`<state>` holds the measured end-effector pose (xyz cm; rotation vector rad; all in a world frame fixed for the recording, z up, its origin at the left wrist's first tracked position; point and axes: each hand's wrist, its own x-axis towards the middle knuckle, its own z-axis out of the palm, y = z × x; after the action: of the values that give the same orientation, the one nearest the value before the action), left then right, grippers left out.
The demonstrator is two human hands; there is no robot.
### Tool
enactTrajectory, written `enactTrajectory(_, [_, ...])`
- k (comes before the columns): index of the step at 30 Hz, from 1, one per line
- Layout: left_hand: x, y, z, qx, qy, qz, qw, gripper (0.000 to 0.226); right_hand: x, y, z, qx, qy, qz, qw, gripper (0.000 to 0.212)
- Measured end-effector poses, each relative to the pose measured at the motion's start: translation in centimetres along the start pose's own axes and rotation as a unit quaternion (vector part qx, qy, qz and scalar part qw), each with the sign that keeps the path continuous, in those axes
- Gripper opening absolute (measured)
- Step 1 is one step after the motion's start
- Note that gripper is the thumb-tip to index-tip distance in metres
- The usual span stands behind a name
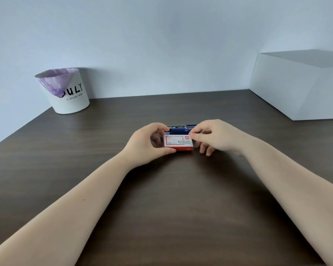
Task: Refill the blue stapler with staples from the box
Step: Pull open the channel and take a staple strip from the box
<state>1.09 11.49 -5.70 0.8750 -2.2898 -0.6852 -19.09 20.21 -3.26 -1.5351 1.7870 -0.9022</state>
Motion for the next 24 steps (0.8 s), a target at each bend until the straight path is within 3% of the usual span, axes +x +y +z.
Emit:
enactTrajectory(5, [0.1, 0.2, 0.1, -0.056, 0.011, 0.007, 0.998, 0.041, 0.2, 0.0, 0.2, 0.125, -0.059, 0.031, 0.990, 0.026])
enactTrajectory(16, [0.0, 0.2, -0.5, -0.111, 0.000, -0.052, 0.993, 0.041, 0.2, 0.8, -0.7, 0.166, -0.075, 0.035, 0.983, 0.031])
enactTrajectory(24, [-0.2, 0.4, -1.8, -0.124, 0.056, -0.039, 0.990, 0.040, 0.1, 1.4, -1.8, 0.166, -0.063, 0.051, 0.983, 0.026])
